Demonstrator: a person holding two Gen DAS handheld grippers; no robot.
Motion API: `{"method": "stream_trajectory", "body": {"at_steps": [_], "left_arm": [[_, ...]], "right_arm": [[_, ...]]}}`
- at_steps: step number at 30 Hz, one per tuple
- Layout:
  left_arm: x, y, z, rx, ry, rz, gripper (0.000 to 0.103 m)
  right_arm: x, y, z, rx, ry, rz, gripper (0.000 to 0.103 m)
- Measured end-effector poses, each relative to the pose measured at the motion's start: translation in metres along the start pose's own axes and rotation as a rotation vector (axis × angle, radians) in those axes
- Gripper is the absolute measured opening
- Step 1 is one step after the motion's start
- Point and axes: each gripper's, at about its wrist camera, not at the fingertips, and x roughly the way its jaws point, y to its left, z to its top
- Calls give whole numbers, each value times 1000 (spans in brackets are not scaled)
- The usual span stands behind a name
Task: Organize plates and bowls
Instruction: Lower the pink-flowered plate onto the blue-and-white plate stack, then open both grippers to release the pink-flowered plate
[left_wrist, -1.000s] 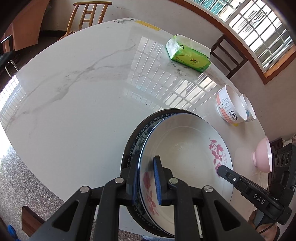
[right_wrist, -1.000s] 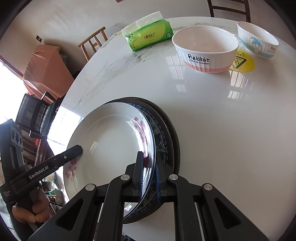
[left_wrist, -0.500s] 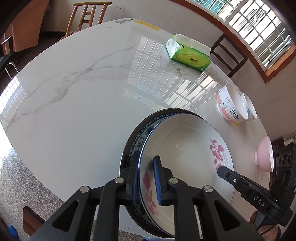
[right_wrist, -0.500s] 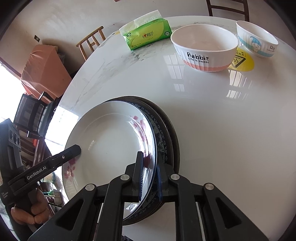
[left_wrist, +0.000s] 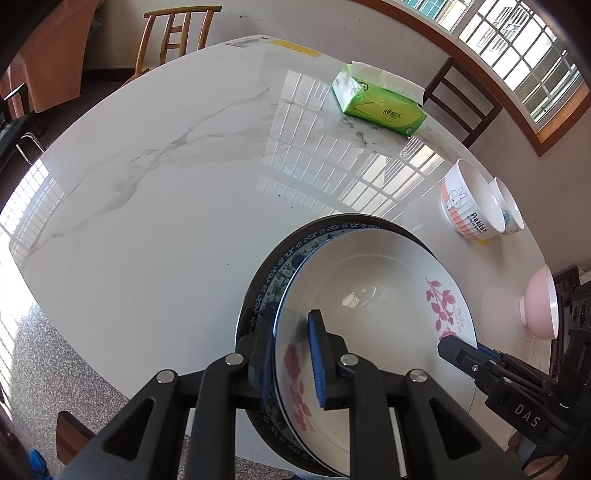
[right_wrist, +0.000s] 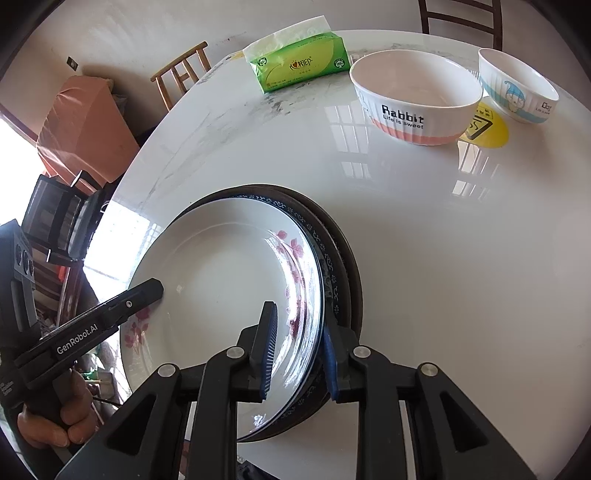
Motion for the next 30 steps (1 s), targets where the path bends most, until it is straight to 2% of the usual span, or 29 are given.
{"method": "stream_trajectory", "body": {"at_steps": [8,13,18,26,30], "left_arm": [[3,-8,3,8,21,49,22],[4,-6,7,-26,38,24,29],[-3,-4,8,-41,12,1,30],[-10,-5,8,-43,-7,5,30],[-15,-8,9,-40,-28,17,30]], "right_arm": [[0,1,5,18,63,13,37],[-1,-4,6,48,84,31,38],[-4,-7,4,64,95,41,38],[-13,0,6,24,62,11,41],[-21,1,8,10,34,22,46]]}}
